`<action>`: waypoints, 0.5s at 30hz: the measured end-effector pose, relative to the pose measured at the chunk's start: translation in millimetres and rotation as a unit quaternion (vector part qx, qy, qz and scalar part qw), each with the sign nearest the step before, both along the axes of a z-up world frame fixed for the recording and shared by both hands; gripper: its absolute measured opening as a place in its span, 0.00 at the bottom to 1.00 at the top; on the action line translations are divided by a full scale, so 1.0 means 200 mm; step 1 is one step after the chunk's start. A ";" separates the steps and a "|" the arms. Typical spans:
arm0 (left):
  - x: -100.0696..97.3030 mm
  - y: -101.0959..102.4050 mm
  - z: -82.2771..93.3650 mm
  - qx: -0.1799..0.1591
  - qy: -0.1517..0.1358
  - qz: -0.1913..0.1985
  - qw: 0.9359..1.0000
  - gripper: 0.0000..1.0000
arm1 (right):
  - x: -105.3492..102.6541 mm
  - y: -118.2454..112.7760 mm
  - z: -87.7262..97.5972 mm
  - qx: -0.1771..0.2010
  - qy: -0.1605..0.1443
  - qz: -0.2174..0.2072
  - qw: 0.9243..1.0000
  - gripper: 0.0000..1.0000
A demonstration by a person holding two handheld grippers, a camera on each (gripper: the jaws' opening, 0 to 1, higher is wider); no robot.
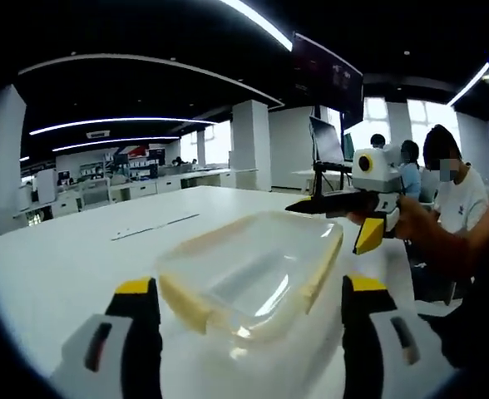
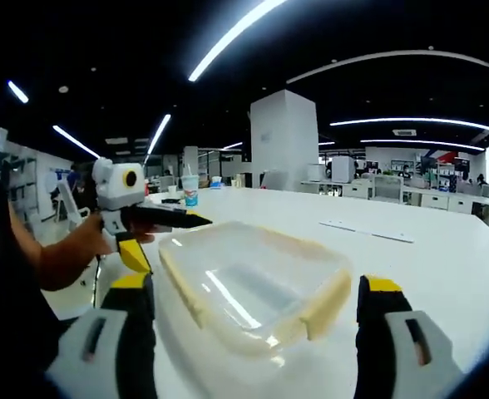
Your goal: Snap each plastic latch of the storage box into its locked position after aligning the lid with the box until every specified latch is closed and the lid sits flush.
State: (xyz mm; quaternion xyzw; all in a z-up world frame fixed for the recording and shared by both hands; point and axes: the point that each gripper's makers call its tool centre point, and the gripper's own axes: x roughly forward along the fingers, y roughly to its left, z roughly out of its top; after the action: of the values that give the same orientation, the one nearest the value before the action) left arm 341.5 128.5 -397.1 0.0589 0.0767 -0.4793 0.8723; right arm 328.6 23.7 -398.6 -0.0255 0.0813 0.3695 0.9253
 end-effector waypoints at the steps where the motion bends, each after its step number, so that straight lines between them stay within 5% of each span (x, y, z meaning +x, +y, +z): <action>1: 0.01 0.00 -0.01 0.000 0.000 0.003 1.000 0.86 | 0.00 0.00 -0.01 -0.003 0.001 -0.001 1.000 1.00; 5: 0.02 0.00 -0.02 -0.010 0.003 -0.002 1.000 0.84 | 0.01 0.00 -0.03 -0.001 0.006 -0.001 1.000 1.00; 9: 0.03 0.01 -0.01 -0.015 0.002 0.001 1.000 0.82 | 0.03 -0.02 -0.02 -0.003 -0.001 -0.015 1.000 0.87; 15: 0.04 -0.01 -0.04 0.007 -0.004 0.001 1.000 0.82 | 0.05 0.02 -0.09 -0.035 0.002 -0.023 0.999 0.91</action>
State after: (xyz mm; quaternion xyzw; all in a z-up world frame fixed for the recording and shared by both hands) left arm 349.2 126.8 -405.3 0.0669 0.0761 -0.4775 0.8727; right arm 337.6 26.9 -416.2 -0.0549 0.0970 0.3452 0.9319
